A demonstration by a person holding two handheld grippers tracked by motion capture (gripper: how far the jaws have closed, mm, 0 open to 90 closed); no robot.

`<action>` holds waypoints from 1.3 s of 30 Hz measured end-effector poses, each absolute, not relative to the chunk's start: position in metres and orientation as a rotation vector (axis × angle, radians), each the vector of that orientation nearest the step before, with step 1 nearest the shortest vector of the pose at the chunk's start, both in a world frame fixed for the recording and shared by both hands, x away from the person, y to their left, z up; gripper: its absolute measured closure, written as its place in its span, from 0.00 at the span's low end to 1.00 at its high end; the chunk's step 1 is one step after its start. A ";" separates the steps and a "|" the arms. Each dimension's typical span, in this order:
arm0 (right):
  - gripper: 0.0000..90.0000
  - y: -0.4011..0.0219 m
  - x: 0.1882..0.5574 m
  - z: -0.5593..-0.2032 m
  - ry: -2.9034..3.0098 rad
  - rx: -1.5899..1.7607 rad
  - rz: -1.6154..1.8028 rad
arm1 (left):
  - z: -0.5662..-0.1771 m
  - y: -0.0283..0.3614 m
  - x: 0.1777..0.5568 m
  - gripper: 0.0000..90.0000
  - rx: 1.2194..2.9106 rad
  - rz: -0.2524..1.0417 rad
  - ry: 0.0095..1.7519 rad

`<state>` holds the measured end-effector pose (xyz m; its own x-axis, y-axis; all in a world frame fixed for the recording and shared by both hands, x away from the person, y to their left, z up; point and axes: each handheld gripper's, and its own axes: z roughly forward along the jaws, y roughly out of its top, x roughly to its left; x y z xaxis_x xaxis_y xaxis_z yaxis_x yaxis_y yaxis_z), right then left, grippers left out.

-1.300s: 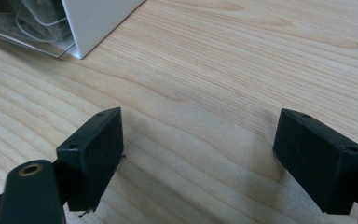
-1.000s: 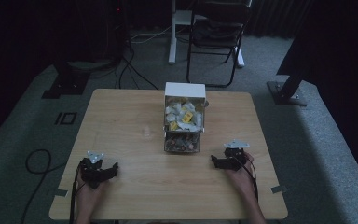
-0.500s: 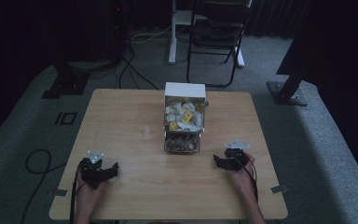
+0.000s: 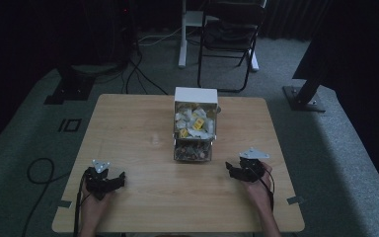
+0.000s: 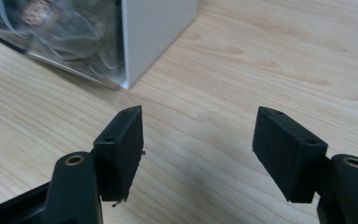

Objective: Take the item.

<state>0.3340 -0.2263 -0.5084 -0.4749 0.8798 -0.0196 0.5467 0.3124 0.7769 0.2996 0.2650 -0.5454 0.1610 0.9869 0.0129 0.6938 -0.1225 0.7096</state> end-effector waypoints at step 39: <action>0.47 -0.174 0.307 -0.478 2.224 0.969 1.171 | -0.545 0.265 0.300 0.16 1.881 0.676 1.591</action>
<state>0.3065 -0.1741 -0.4775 -0.6555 0.7528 -0.0602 0.3762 0.3946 0.8383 0.2996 0.2650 -0.5454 0.1608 0.9869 0.0126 0.6938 -0.1221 0.7097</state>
